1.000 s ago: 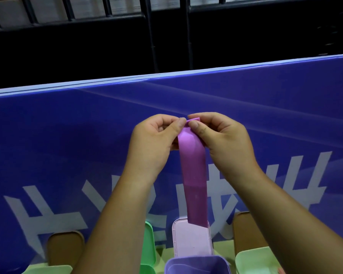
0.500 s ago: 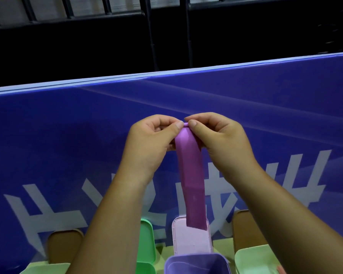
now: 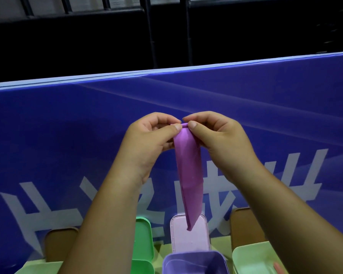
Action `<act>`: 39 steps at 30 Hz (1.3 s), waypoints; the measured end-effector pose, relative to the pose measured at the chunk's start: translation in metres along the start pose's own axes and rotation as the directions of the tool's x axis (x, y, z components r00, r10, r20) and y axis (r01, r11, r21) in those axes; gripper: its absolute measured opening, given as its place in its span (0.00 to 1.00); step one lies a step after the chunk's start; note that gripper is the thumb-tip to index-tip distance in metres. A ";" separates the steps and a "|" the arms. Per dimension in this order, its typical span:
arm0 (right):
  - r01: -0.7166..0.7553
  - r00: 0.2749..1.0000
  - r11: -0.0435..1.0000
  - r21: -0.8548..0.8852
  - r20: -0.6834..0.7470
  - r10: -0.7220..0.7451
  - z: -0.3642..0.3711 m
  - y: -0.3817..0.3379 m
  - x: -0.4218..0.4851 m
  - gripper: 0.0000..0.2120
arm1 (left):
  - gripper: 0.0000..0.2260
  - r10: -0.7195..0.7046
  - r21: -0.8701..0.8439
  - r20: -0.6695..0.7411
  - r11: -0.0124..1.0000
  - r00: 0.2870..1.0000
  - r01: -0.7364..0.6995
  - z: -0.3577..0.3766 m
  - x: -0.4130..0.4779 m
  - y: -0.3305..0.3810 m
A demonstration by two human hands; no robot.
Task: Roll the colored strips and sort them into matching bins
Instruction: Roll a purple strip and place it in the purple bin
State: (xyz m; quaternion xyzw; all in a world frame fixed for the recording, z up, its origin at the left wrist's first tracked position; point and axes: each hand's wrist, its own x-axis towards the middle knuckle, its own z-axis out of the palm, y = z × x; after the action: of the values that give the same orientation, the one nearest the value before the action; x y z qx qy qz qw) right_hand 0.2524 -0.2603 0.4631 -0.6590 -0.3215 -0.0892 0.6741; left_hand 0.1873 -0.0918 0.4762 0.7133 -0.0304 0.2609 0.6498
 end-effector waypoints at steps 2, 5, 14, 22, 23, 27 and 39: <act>-0.011 1.000 1.000 0.011 0.003 0.011 0.000 0.000 -0.001 0.07 | 0.04 -0.012 -0.006 0.001 1.000 1.000 0.012 0.000 0.000 -0.001; -0.041 0.999 0.998 0.048 -0.008 0.042 0.003 0.002 -0.002 0.08 | 0.04 -0.020 -0.012 0.003 1.000 1.000 0.020 -0.002 0.000 -0.003; -0.094 0.994 0.994 0.050 -0.053 0.097 0.011 0.003 -0.006 0.09 | 0.05 -0.017 0.007 -0.041 1.000 0.999 0.017 -0.001 -0.001 -0.009; -0.072 0.996 0.997 0.024 -0.056 0.073 0.012 0.000 -0.006 0.05 | 0.06 -0.041 -0.037 -0.027 0.999 0.999 0.040 -0.003 -0.002 -0.009; -0.074 0.996 0.997 0.039 -0.056 0.076 0.013 0.000 -0.006 0.06 | 0.06 -0.047 -0.046 -0.025 0.998 0.999 0.046 -0.004 -0.003 -0.009; -0.085 0.995 0.993 0.085 -0.049 0.090 0.015 -0.001 -0.006 0.09 | 0.07 -0.080 -0.122 -0.019 0.989 0.997 0.077 -0.003 -0.005 -0.010; -0.067 0.997 0.988 0.137 -0.032 0.072 0.016 0.003 -0.009 0.10 | 0.07 -0.099 -0.091 -0.071 0.992 0.993 0.092 0.000 -0.009 -0.009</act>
State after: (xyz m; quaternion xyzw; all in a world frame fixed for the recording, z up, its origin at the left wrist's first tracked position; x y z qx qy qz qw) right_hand 0.2424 -0.2472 0.4545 -0.6205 -0.2910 -0.0557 0.7261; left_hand 0.1834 -0.0929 0.4644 0.6744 0.0168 0.2546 0.6929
